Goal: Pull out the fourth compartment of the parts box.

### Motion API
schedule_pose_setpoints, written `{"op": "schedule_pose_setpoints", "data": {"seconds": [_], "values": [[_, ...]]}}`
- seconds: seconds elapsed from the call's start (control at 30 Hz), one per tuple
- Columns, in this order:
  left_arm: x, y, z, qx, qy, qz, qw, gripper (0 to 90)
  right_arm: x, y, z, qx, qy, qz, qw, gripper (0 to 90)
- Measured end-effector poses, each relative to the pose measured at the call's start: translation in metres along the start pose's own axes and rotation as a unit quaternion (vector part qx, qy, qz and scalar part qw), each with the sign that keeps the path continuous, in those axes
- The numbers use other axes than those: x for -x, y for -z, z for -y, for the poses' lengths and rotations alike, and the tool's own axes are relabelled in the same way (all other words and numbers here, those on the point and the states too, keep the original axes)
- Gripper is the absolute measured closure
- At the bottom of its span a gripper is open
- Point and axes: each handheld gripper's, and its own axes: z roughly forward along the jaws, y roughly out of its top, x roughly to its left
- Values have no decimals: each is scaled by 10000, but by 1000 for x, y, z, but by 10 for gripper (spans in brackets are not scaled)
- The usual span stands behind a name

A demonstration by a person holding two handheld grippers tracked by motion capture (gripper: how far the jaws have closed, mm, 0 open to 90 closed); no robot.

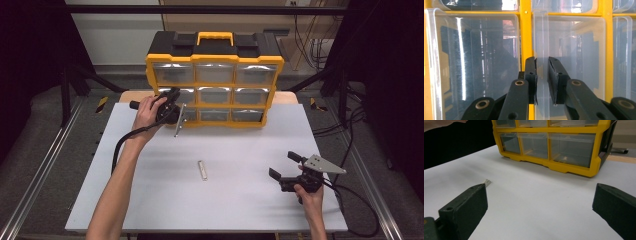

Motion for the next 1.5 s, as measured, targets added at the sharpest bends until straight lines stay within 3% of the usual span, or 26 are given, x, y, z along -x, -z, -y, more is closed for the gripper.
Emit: {"op": "schedule_pose_setpoints", "data": {"seconds": [1.5], "values": [[13, 35, -8, 111, 51, -242, 9996, 785, 0, 1, -1, 25, -2, 0, 10000, 5]]}}
